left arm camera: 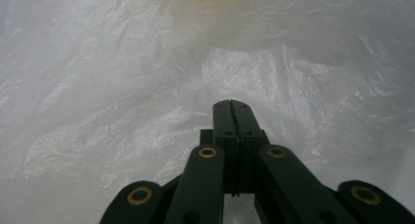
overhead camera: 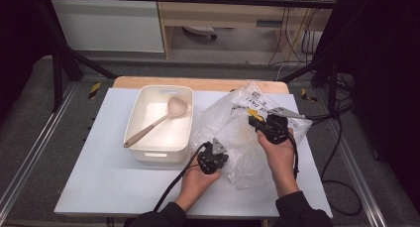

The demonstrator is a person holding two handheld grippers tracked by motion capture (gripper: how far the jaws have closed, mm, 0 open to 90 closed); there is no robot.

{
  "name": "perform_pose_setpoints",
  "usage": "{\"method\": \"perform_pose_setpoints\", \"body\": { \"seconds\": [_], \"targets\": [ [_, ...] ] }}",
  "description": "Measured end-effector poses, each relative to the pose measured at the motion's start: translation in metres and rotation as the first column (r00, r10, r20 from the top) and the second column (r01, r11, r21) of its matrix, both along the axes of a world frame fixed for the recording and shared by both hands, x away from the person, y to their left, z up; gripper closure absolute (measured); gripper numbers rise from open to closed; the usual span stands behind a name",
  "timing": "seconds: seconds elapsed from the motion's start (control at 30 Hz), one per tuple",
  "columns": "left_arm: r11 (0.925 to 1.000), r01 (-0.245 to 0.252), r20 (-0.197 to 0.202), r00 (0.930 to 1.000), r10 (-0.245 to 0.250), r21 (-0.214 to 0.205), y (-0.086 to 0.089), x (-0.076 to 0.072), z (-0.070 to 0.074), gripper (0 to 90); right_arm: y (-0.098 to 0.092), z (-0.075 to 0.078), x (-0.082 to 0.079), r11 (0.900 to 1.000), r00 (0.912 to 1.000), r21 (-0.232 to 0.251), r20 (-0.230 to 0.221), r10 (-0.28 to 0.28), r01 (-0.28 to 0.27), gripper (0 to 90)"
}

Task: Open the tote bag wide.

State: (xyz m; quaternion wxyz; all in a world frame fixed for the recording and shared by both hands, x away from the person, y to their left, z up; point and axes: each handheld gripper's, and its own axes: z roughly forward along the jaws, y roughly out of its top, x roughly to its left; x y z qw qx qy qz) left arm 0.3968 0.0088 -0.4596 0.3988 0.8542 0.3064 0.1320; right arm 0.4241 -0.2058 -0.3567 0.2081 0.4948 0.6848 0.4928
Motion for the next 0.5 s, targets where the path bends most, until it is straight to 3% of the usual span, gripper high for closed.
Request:
{"method": "perform_pose_setpoints", "body": {
  "seconds": [0.23,0.33,0.5],
  "targets": [
    [1.0,-0.002,0.009,1.0,0.002,0.005,-0.001,-0.001,0.0,90.0,-0.009,0.023,0.004,0.9986,0.9989,0.048,0.041,-0.022,0.02,90.0],
    [0.9999,-0.001,0.02,0.9998,0.001,0.015,-0.002,-0.002,0.0,90.0,-0.012,0.026,0.005,0.9973,0.9988,0.072,0.045,-0.021,0.018,90.0],
    [0.9998,-0.001,0.022,0.9998,0.0,0.018,-0.002,-0.002,0.0,90.0,-0.018,0.022,0.005,0.9975,0.999,0.066,0.038,-0.025,0.022,90.0]
  ]
}}
